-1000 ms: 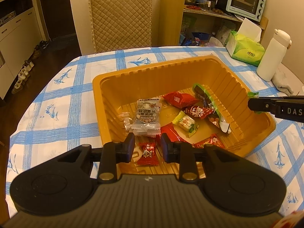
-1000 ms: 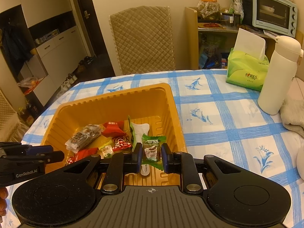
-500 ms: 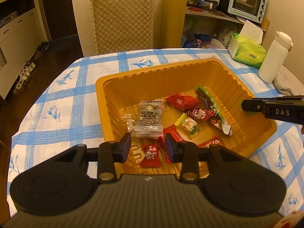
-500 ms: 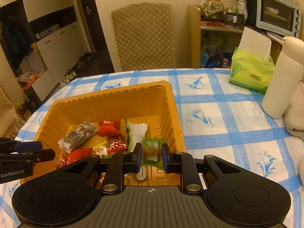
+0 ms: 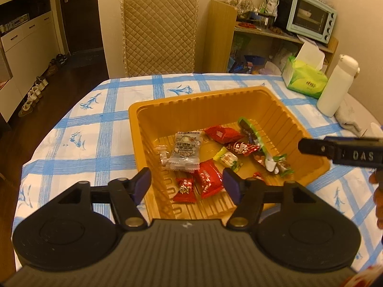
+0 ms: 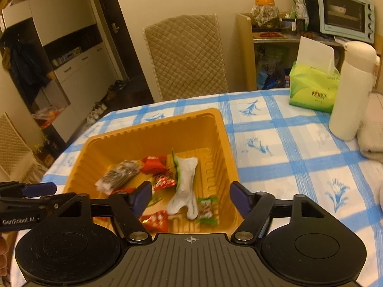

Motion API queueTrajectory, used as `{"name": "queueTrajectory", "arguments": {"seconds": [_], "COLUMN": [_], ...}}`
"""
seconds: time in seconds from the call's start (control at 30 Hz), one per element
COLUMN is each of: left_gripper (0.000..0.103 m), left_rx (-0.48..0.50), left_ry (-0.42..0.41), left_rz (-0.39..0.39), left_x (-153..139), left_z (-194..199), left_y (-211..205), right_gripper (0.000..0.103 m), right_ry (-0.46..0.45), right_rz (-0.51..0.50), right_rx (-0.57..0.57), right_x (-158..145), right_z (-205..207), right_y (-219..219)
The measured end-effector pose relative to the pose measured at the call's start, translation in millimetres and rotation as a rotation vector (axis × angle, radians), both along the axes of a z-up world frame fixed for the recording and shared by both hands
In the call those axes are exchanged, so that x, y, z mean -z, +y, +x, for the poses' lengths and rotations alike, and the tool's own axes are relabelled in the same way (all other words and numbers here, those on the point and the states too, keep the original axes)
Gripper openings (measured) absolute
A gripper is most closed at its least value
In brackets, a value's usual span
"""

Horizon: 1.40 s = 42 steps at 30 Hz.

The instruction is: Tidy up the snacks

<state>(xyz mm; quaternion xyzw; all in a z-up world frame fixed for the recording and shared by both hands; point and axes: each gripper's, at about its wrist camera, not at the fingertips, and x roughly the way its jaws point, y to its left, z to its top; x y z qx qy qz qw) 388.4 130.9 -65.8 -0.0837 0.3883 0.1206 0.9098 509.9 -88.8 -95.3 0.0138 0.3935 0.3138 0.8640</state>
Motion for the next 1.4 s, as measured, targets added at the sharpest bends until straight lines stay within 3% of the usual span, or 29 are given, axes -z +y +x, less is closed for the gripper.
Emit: {"name": "queueTrajectory", "arguments": {"seconds": [0.27, 0.7, 1.4], "left_gripper": [0.073, 0.076, 0.076], "left_rx": [0.002, -0.010, -0.027], "left_ry": [-0.018, 0.003, 0.065], "left_rz": [-0.013, -0.026, -0.084], "left_x": [-22, -45, -44], "left_z": [-37, -113, -200], "left_y": [-20, -70, -134], "right_gripper": [0.092, 0.094, 0.094], "right_ry": [0.012, 0.081, 0.129], "right_rz": [0.039, 0.031, -0.061], "right_rx": [-0.021, -0.063, -0.120], "right_x": [-21, -39, -43], "right_z": [-41, -118, -204], "right_y": [-23, -61, -106]}}
